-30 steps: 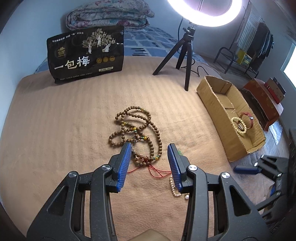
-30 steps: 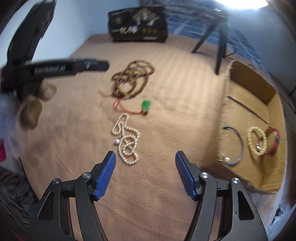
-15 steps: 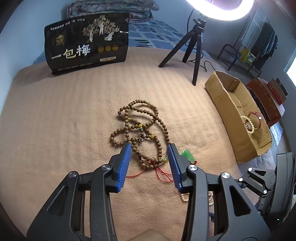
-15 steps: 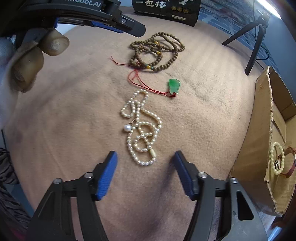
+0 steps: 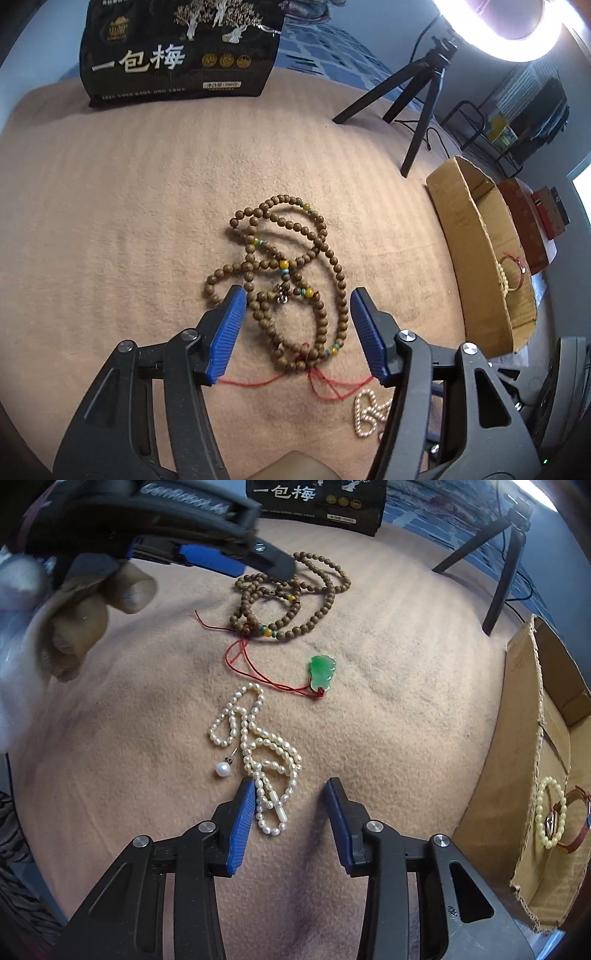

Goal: Organize jewelry
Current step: 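Close the left tool on the wooden beads while the right tool grasps the pearl necklace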

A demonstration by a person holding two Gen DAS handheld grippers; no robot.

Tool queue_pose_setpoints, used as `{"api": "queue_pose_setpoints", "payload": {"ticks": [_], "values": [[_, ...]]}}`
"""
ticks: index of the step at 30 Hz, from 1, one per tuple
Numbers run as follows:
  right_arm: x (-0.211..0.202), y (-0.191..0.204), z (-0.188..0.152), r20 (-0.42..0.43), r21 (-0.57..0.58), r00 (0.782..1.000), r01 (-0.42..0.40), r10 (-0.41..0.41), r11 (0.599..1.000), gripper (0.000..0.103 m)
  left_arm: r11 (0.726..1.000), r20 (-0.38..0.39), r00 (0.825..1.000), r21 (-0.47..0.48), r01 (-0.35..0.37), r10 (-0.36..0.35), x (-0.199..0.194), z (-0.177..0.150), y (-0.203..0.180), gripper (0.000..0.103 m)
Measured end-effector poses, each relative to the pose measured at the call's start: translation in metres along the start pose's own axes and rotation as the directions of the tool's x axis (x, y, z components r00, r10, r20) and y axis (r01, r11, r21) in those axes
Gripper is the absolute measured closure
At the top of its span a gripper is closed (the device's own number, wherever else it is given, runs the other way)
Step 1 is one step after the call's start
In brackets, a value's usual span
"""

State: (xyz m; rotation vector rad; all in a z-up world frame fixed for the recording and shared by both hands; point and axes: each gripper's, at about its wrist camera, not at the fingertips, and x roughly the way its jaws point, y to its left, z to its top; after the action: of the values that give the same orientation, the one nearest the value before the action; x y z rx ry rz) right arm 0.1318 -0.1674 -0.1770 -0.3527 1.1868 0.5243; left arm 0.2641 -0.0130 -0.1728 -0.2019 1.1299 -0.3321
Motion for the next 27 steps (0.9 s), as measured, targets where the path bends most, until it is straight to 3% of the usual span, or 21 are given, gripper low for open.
{"api": "queue_pose_setpoints", "payload": {"ticks": [8,14,24,27], "values": [[0.008,-0.011,0.01,0.008,0.026,0.999,-0.034,0.034,0.999,0.066,0.999,-0.041,0.998,-0.032,-0.042,0.041,0.023,0.007,-0.002,0.037],[0.01,-0.012,0.012,0.014,0.021,0.999,-0.032,0.032,0.999,0.066,0.986,-0.037,0.985,0.008,-0.169,0.169,0.035,0.013,-0.01,0.037],[0.014,-0.011,0.018,0.04,0.01,0.999,-0.014,0.014,1.0,0.065,0.972,-0.007,0.973,0.058,-0.229,0.23,0.05,0.008,-0.016,0.037],[0.016,-0.011,0.021,0.045,0.006,0.999,-0.01,0.01,1.0,0.065,0.97,0.004,0.972,0.065,-0.235,0.235,0.05,0.007,-0.015,0.043]]}}
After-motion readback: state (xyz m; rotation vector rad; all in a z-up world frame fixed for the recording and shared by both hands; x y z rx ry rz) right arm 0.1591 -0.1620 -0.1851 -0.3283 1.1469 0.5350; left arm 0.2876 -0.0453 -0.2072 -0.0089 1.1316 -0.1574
